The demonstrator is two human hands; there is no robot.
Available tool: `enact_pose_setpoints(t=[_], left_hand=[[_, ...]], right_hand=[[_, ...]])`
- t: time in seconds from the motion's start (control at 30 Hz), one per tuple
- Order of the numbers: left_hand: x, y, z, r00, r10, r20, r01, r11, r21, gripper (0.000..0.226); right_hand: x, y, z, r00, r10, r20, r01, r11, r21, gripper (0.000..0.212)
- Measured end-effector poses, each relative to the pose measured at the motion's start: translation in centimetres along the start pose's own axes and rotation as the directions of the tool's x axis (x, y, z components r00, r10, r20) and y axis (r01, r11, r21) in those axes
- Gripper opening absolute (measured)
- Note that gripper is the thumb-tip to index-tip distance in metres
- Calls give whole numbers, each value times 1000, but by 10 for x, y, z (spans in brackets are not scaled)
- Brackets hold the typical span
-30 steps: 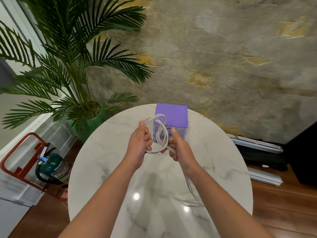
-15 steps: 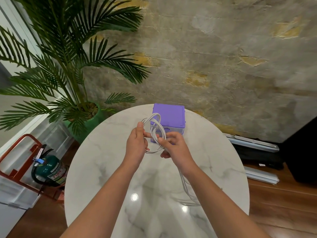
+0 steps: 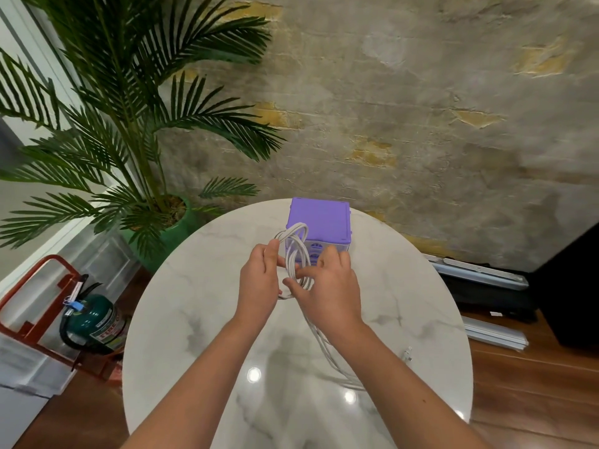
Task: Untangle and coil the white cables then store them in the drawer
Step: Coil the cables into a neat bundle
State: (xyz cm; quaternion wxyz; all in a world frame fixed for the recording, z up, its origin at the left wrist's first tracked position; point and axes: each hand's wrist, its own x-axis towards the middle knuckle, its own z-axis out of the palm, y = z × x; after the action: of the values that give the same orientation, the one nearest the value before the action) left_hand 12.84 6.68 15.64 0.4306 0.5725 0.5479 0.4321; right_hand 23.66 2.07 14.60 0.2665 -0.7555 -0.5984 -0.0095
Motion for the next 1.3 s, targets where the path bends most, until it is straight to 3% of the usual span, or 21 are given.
enact_pose_setpoints(t=[0.1, 0.2, 0.27, 0.37, 0.47, 0.57, 0.7, 0.87, 1.0, 1.13, 1.23, 1.3], left_hand=[[1, -8, 0, 999, 45, 0, -45, 995, 89, 38], [-1, -10, 2, 997, 77, -18, -74, 988, 132, 38], [-1, -6, 1, 999, 35, -38, -32, 997, 67, 40], [2, -2, 1, 987, -147, -64, 136, 979, -150, 45], [4, -1, 3, 964, -252, -85, 223, 939, -261, 47], [2, -4, 4, 976, -92, -198, 89, 996, -26, 49], [1, -7, -1, 978, 98, -186, -69, 985, 156, 49], [10, -11, -6, 975, 167, -149, -119, 950, 289, 47], [18, -18, -16, 978, 188, -95, -133, 901, 413, 47], [24, -21, -31, 965, 260, -38, -211, 855, 474, 57], [28, -19, -36, 958, 286, -17, -241, 838, 490, 55], [29, -17, -37, 957, 291, -11, -247, 831, 498, 51]], right_hand=[[3, -6, 1, 934, 172, 312, -243, 948, 206, 25], [11, -4, -1, 836, 241, 493, -496, 717, 490, 19], [12, -4, -7, 809, 225, 543, -540, 648, 537, 31], [13, -4, -13, 828, 177, 531, -509, 636, 580, 43], [10, -8, -14, 806, 172, 566, -551, 567, 612, 37], [9, -9, -20, 717, 179, 674, -678, 401, 615, 24], [17, -12, -27, 637, 182, 749, -755, 346, 558, 21], [25, -16, -32, 605, 152, 781, -790, 240, 565, 17], [34, -12, -44, 602, 8, 799, -795, 105, 598, 22], [38, 2, -56, 622, -34, 783, -771, 153, 619, 31], [43, 13, -61, 639, 30, 768, -717, 385, 581, 30], [46, 22, -65, 638, 17, 770, -650, 548, 526, 18]])
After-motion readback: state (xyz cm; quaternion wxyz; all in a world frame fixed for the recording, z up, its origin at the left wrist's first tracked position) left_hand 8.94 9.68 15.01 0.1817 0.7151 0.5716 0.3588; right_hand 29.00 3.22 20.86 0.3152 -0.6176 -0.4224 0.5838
